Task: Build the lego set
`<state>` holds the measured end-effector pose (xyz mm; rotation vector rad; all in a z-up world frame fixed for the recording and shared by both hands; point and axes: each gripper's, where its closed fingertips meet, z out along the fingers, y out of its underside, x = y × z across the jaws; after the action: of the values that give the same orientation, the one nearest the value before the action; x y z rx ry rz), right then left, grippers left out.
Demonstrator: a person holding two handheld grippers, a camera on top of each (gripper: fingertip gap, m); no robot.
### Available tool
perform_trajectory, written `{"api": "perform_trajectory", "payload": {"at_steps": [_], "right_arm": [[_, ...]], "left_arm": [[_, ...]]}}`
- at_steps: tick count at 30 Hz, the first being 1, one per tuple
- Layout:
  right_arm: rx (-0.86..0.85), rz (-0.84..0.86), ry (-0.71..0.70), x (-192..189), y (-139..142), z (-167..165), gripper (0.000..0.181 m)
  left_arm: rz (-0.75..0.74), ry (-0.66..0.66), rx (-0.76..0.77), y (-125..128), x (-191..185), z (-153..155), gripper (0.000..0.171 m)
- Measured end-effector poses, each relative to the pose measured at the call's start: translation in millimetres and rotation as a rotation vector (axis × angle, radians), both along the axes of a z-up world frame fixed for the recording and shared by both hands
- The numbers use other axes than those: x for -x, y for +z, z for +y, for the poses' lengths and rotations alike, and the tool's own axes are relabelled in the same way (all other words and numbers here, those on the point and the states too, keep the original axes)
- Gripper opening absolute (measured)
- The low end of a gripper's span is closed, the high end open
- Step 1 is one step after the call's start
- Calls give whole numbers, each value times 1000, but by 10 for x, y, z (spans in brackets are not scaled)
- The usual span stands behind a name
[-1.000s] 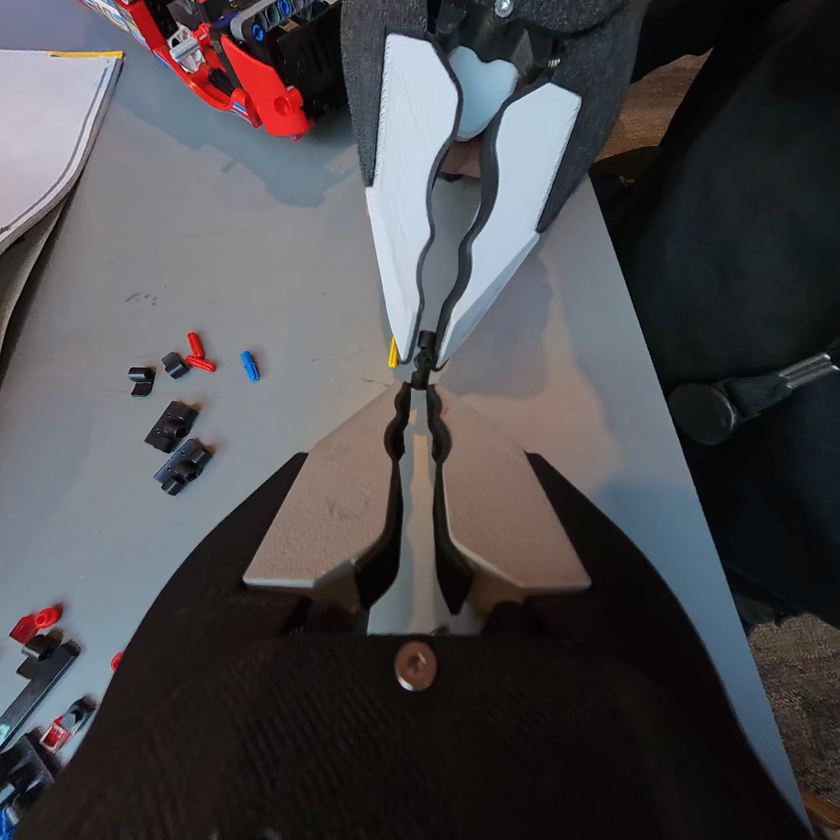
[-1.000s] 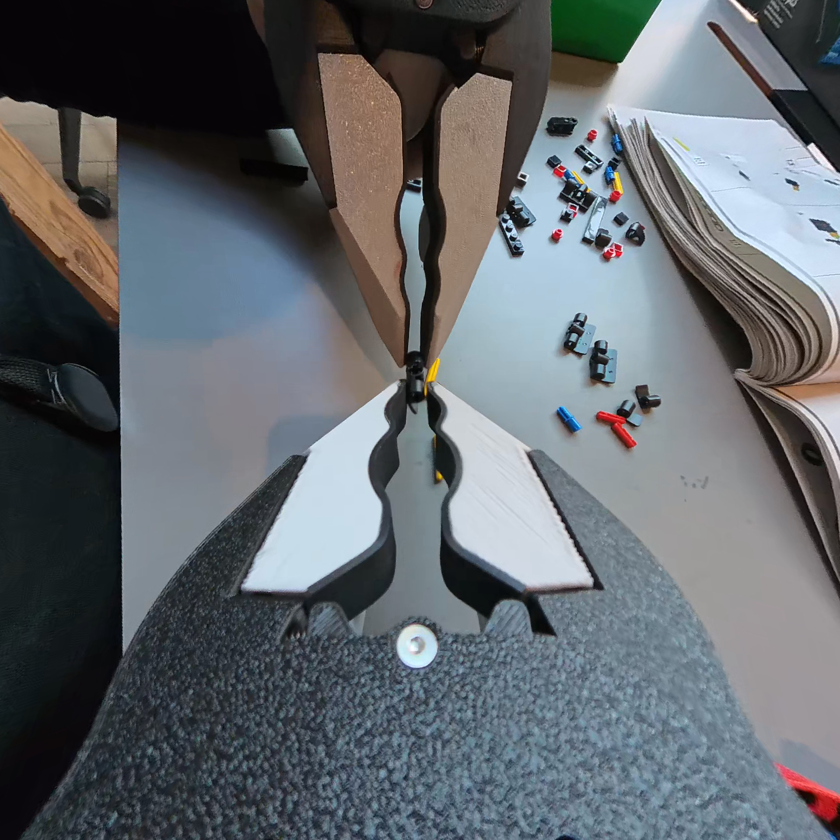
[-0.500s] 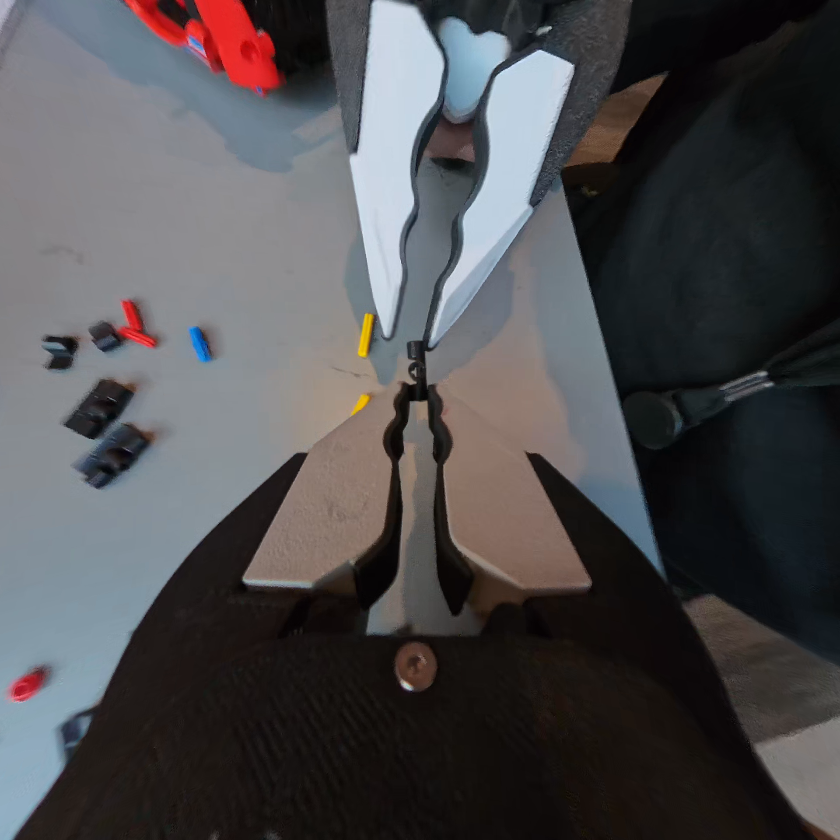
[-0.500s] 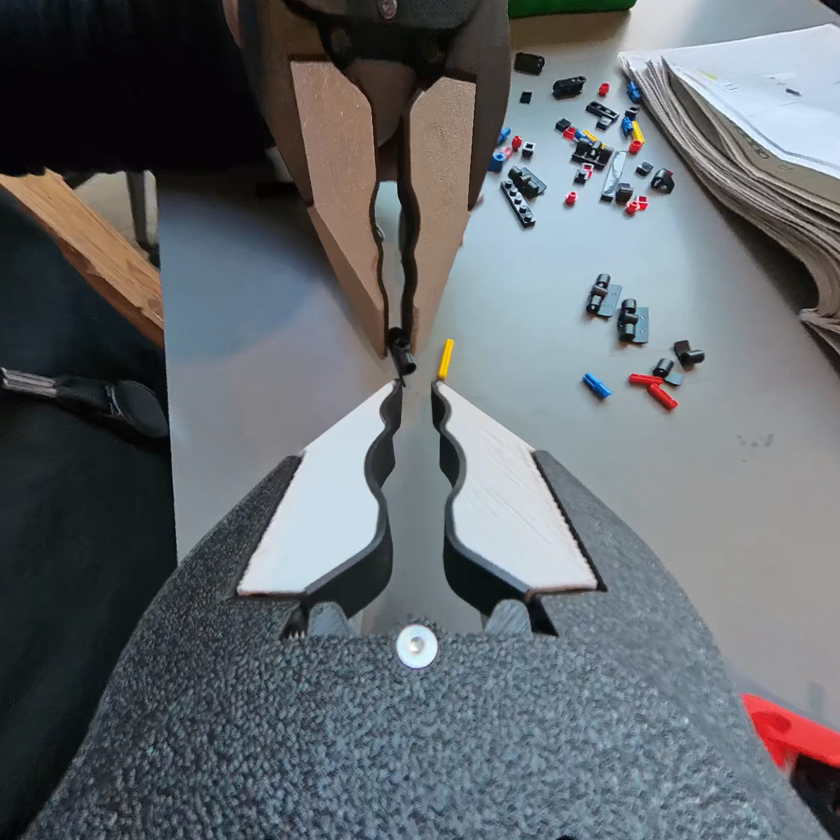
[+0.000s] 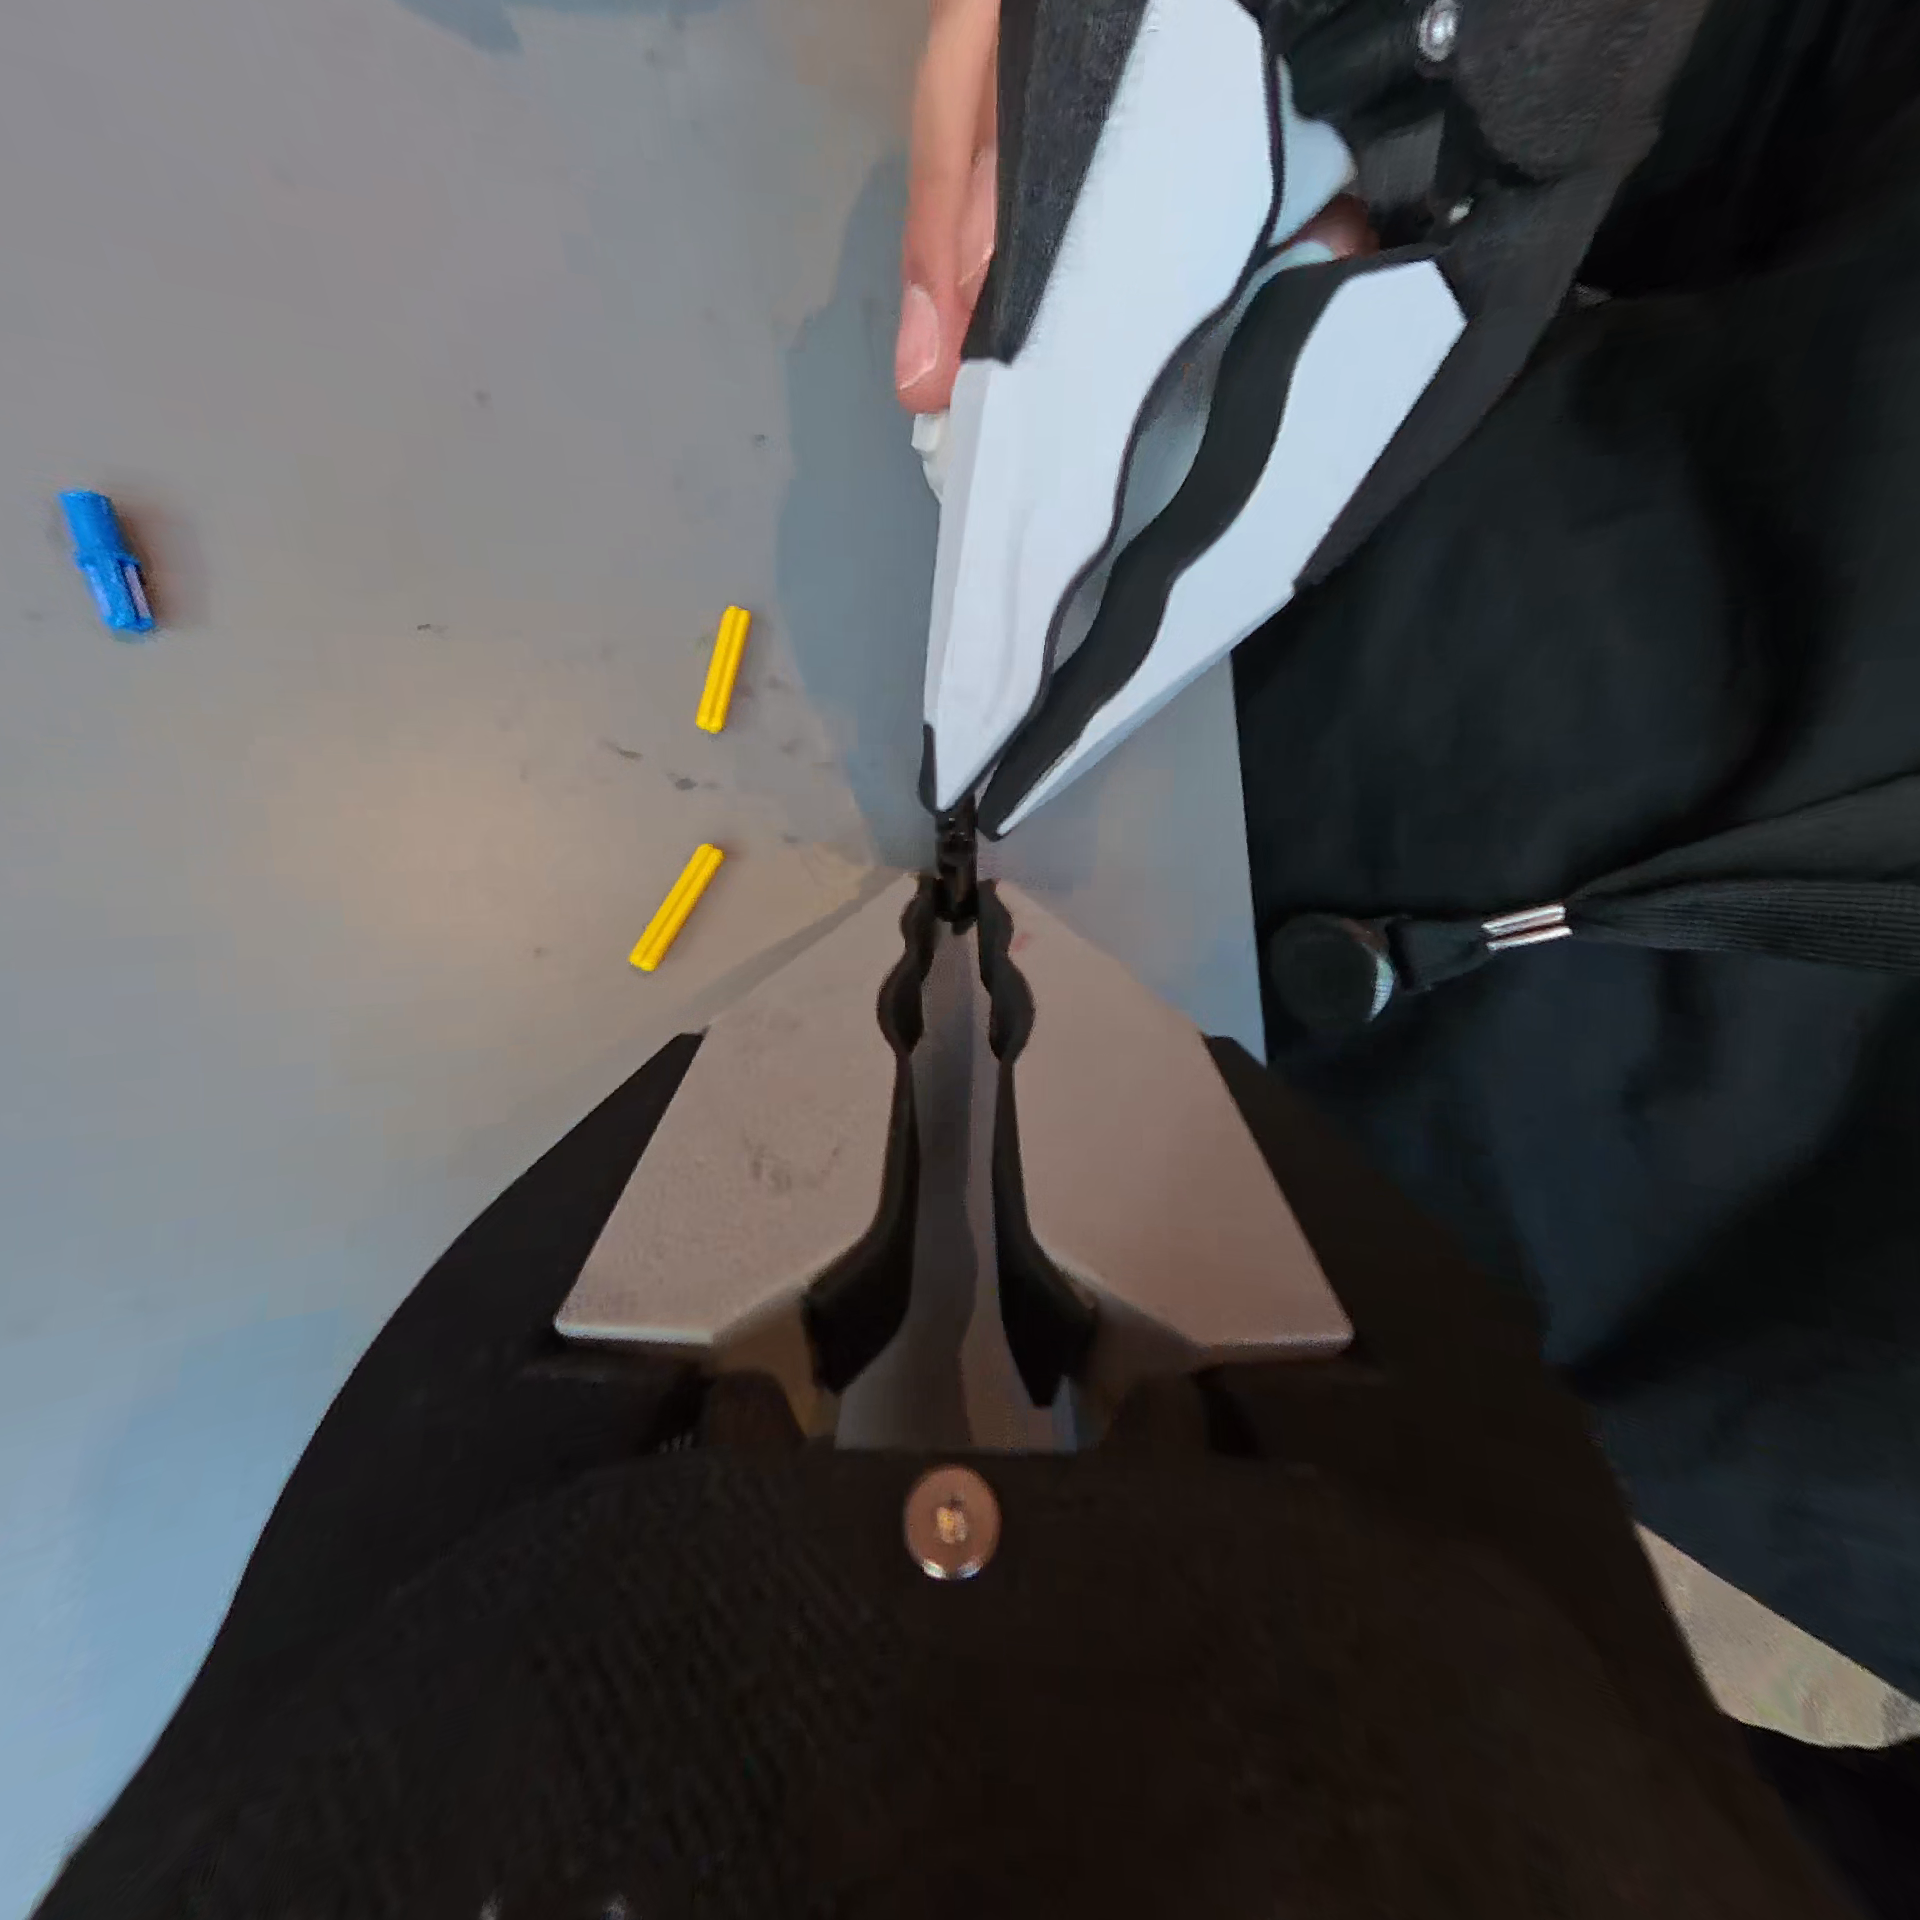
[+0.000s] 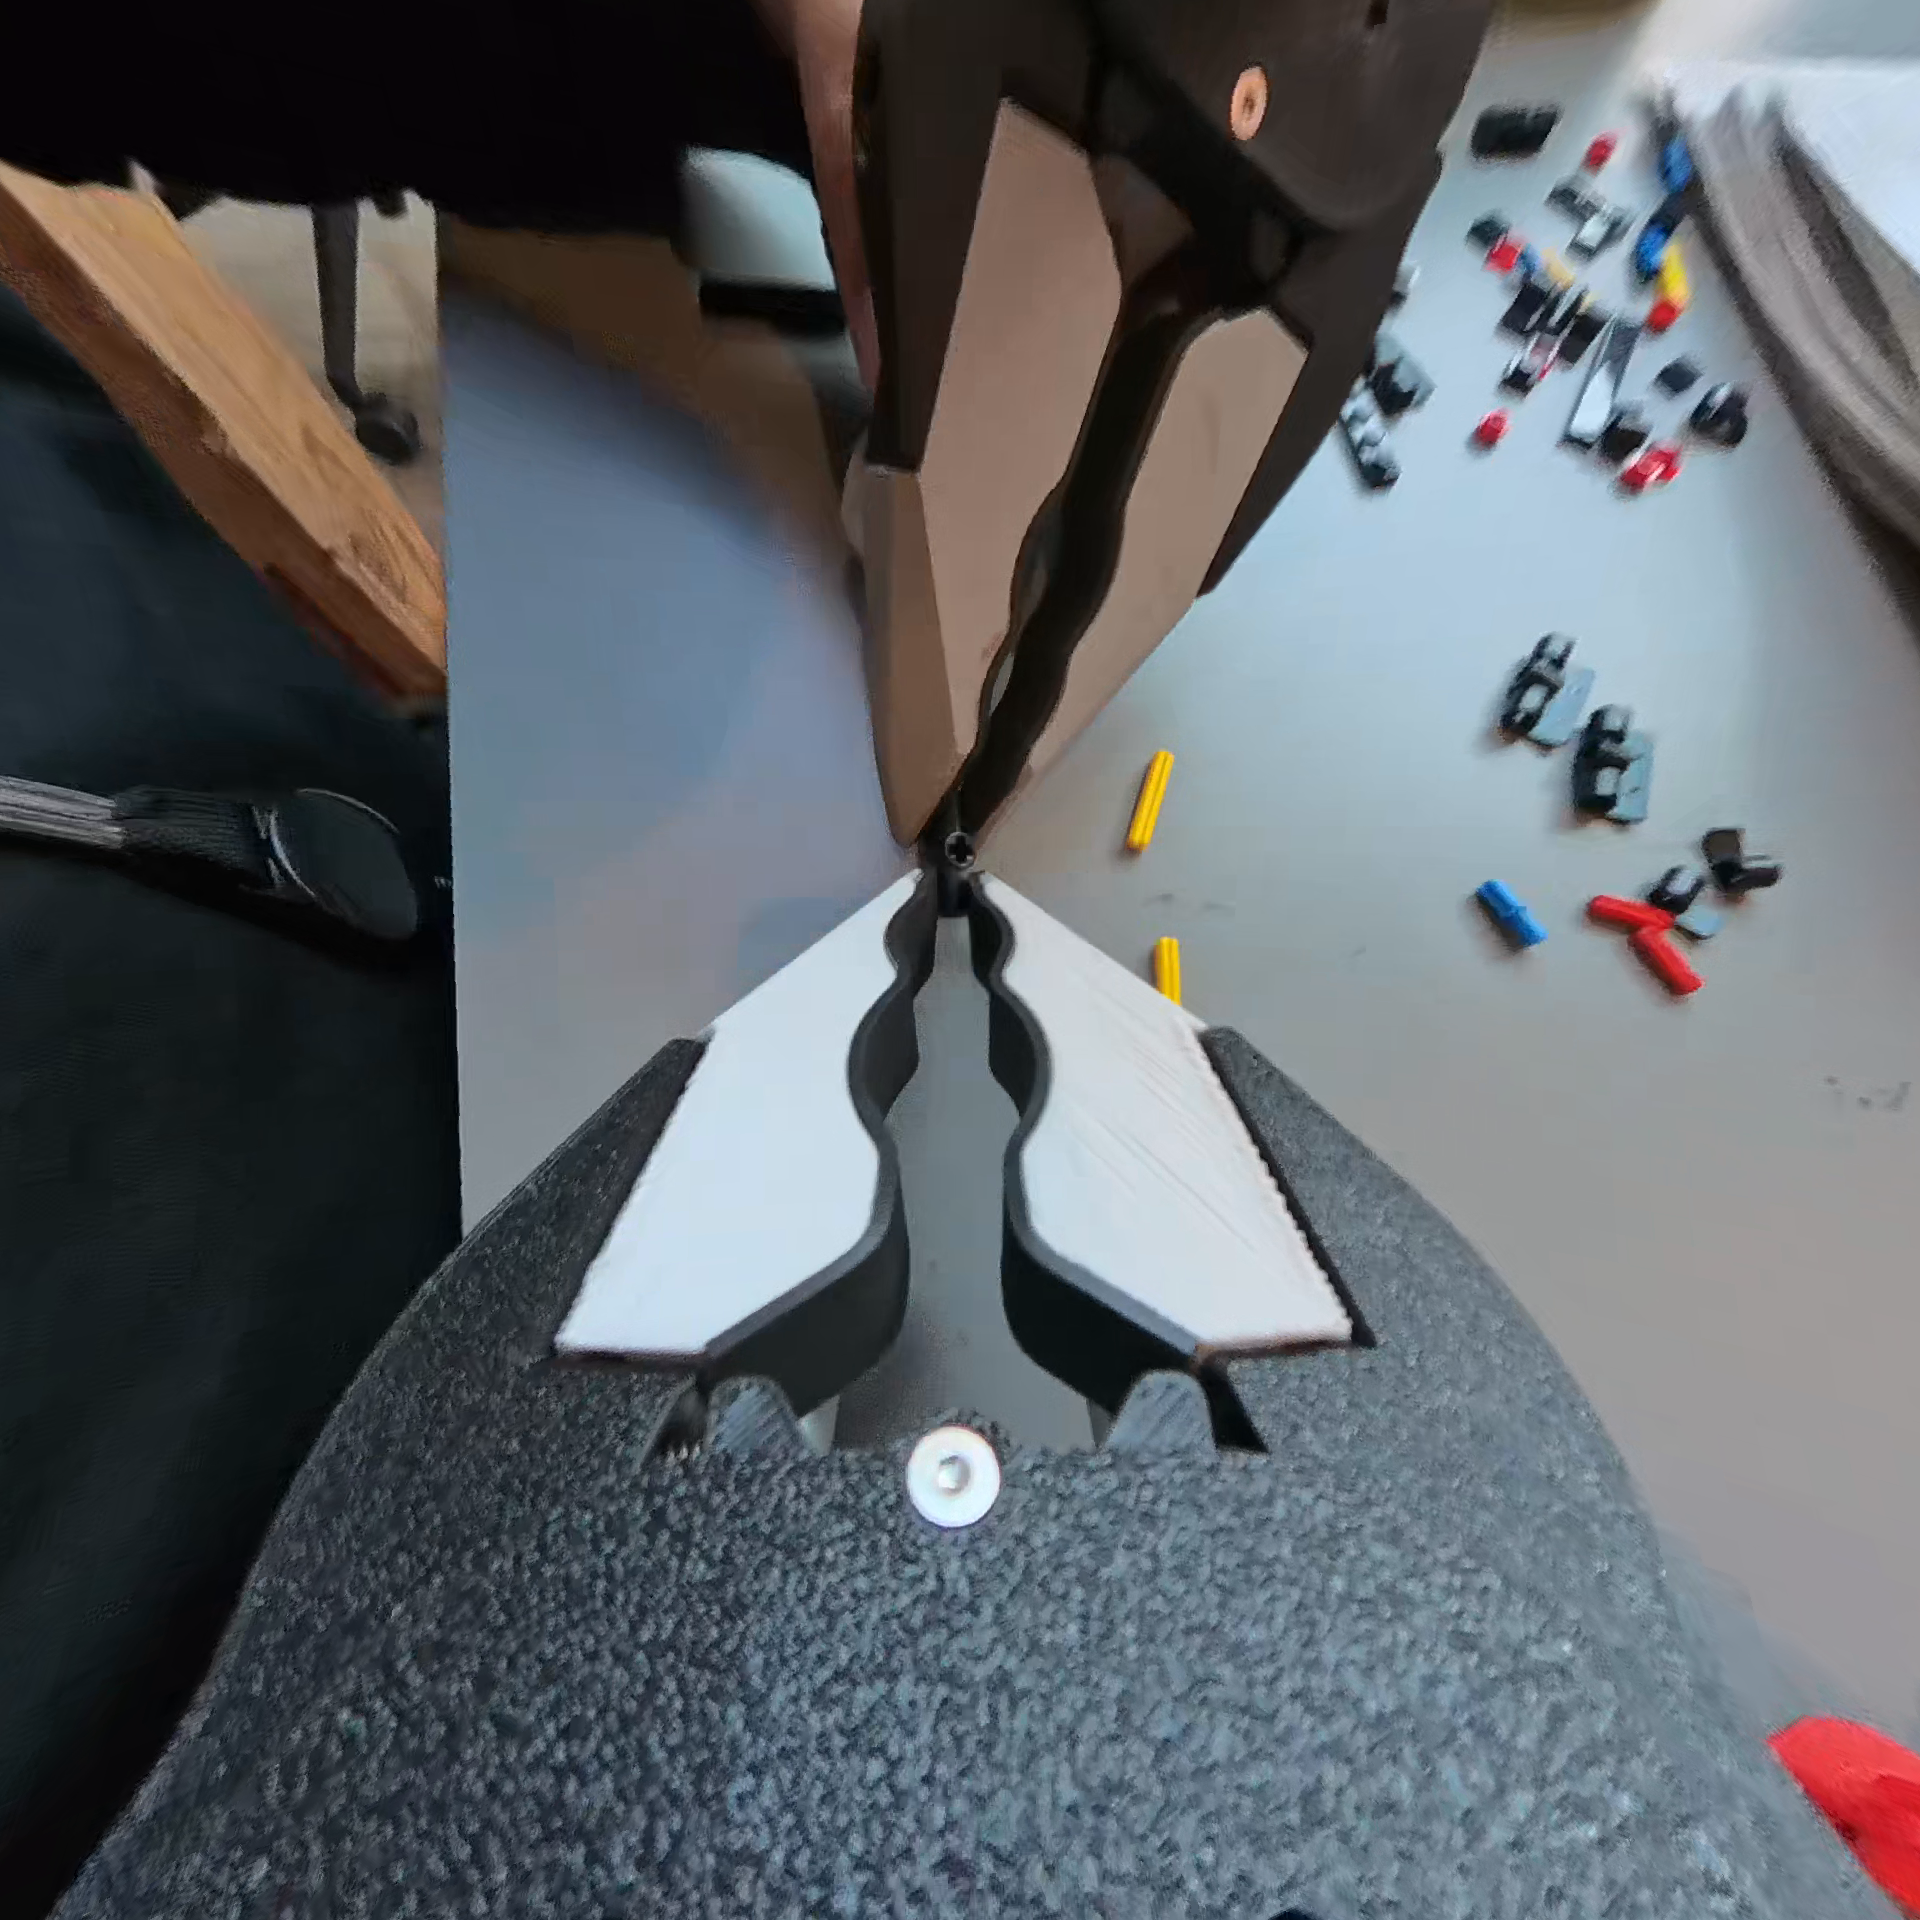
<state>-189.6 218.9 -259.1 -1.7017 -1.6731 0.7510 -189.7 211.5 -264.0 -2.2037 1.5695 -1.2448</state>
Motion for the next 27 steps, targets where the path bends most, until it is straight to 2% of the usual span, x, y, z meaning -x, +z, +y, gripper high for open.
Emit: {"api": "perform_trajectory", "payload": {"at_steps": [5,10,13,16,20,23,27], "right_arm": [[101,-10,-63,-5,-36,16,5],[195,-20,-123,-55,-68,78,0],[219,-10,-126,-55,-58,98,0],[206,-7,-122,-49,-48,108,0],[106,32,-154,-131,77,194,0],[22,-30,-198,-255,67,299,6],[-79,-114,-189,-296,12,372,7]], "left_arm": [[26,50,-17,-30,24,74,8],[97,100,-355,-1,176,303,24],[79,45,-558,92,158,234,26],[84,-36,-678,79,72,110,26],[120,-94,-747,28,12,106,22],[124,-108,-720,1,-36,137,25],[128,-174,-703,-66,-70,144,25]]}}
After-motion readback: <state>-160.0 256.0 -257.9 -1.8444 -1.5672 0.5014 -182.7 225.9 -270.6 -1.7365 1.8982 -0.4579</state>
